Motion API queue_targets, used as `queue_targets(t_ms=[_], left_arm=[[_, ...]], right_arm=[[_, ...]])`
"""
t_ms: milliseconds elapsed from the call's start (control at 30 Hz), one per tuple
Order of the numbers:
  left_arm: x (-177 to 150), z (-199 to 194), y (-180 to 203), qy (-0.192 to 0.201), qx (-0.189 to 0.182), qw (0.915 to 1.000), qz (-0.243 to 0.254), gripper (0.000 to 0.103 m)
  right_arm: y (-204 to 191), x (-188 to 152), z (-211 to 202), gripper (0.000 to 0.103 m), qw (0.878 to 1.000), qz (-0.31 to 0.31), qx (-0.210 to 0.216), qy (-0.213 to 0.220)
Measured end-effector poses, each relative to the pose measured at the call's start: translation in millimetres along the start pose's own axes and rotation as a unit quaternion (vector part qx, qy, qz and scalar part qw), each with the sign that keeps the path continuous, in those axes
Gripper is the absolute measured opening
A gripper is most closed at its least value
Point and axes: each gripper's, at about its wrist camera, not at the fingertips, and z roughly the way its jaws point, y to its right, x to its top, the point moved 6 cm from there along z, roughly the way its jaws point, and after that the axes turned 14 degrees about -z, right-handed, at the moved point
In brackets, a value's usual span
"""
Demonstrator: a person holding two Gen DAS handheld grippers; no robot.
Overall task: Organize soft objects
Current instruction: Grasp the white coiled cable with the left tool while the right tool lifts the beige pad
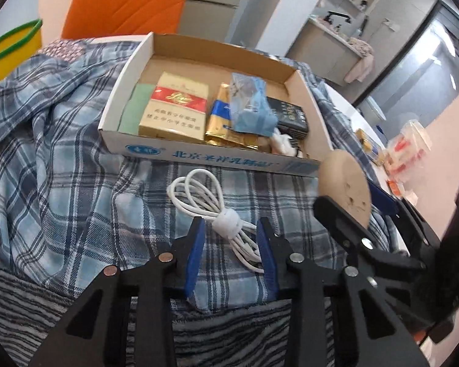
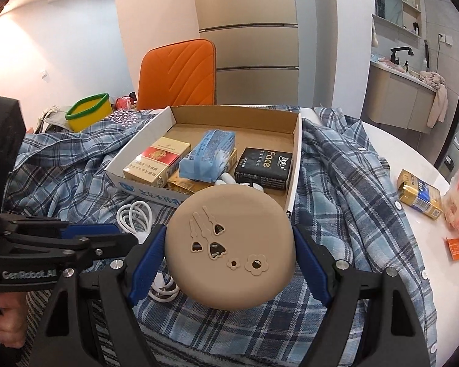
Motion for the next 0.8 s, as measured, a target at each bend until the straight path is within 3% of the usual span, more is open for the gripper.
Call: queue_targets(t_ms=[233, 333, 533, 667, 800], left_arm=[[0, 18, -5, -0.032, 0.001, 0.999, -0.031, 0.034], [1, 21, -6, -0.033, 0.004, 0.999, -0.032, 0.034], [2, 22, -3, -0.027, 0.016, 0.9993, -0.022, 0.034], [3, 24, 2, -0.023, 0.018, 0.9994, -0.017, 0.021], [1, 24, 6, -0.024, 0.016, 0.9996, -0.007, 0.019]], right_arm=[[7, 0, -7, 0.083, 1.0, 0.014, -0.011, 0.012], [14, 0, -13, 0.083, 0.999, 0.027, -0.033, 0.022], [16, 1, -15, 0.083, 0.999, 0.032, -0.036, 0.024], [17, 1, -16, 0.083, 0.998, 0.034, -0.035, 0.026], [16, 1, -16, 0.083, 0.998, 0.035, -0.035, 0.026]])
